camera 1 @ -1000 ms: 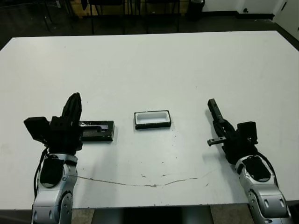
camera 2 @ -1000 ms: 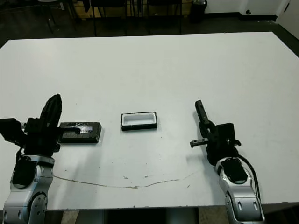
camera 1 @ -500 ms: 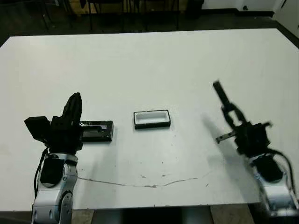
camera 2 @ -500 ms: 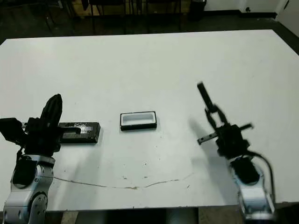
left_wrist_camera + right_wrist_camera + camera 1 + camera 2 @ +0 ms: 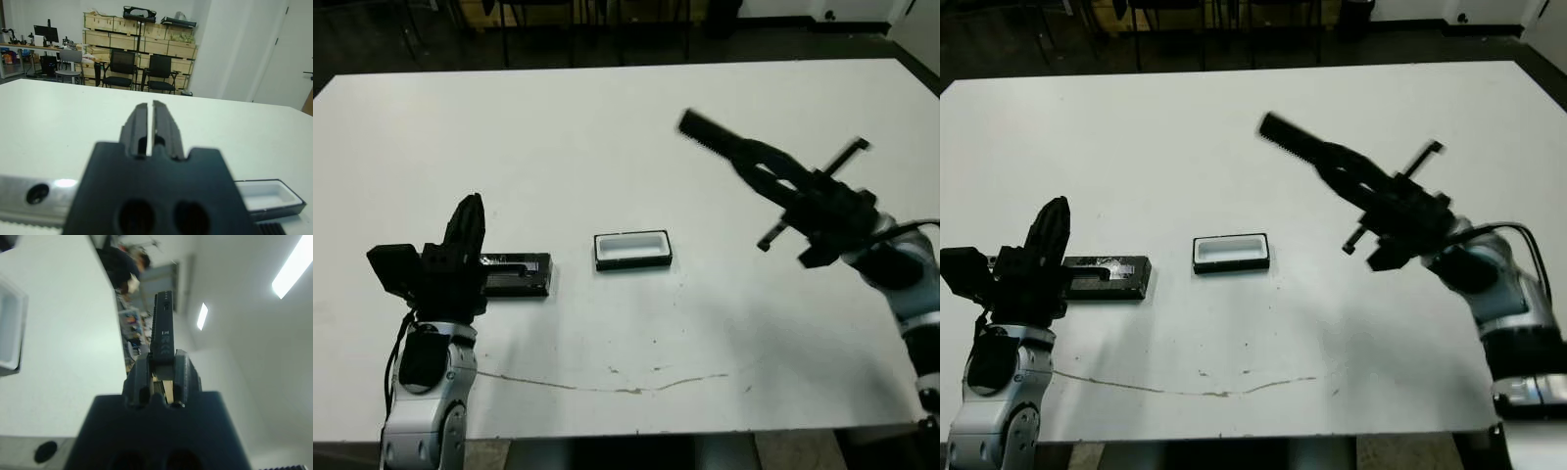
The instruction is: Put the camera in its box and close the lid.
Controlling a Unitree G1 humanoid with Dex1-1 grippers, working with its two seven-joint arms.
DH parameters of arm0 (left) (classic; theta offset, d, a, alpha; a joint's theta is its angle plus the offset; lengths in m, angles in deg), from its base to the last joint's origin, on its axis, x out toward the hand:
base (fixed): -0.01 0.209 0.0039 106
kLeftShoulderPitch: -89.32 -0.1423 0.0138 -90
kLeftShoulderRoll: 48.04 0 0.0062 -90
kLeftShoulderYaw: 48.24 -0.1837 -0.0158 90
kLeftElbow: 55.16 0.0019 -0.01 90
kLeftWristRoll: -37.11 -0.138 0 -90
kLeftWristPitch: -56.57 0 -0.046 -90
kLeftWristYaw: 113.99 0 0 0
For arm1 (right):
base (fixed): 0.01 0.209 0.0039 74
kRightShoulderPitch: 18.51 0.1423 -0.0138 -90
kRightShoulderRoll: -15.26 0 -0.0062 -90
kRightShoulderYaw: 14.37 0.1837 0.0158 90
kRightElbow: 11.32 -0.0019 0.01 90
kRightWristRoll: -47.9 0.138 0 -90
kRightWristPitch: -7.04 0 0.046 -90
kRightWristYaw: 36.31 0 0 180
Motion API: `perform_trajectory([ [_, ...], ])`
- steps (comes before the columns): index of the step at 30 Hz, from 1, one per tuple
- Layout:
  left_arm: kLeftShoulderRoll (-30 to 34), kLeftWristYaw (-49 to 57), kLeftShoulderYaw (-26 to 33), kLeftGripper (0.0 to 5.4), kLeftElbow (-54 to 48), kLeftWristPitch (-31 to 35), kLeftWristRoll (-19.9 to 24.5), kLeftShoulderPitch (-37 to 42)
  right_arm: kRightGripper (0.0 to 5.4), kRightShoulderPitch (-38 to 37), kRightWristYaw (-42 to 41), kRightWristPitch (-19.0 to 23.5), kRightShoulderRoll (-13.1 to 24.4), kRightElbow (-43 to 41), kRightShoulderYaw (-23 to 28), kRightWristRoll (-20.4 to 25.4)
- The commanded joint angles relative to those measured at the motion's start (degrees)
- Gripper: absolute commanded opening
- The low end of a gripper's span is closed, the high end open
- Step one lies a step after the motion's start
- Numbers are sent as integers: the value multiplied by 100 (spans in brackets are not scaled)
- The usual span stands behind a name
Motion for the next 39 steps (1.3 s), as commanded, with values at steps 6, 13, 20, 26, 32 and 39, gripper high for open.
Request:
perform_trajectory([
  [6, 32, 48, 27, 0, 62, 10, -35, -30, 0, 1309, 1495, -721, 265, 618, -782, -2252],
  [13, -48, 154, -55, 0, 26, 17, -86, -52, 0, 2040, 3164, -545, 408, 928, -1768, -3676],
  [20, -72, 229, -111, 0, 49, -109, -194, -118, 0, 2592, 4719, -11, 529, 1144, -2859, -4719],
  [26, -114, 269, -157, 0, 47, -137, -216, -135, 0, 2986, 5730, 491, 504, 1680, -3815, -5331],
  [32, -142, 310, -182, 0, 59, -240, -285, -202, 0, 3246, 6056, 704, 358, 2118, -4578, -5557],
  [39, -171, 344, -235, 0, 30, -214, -294, -215, 0, 3285, 6482, 1059, 350, 2124, -5208, -5772],
])
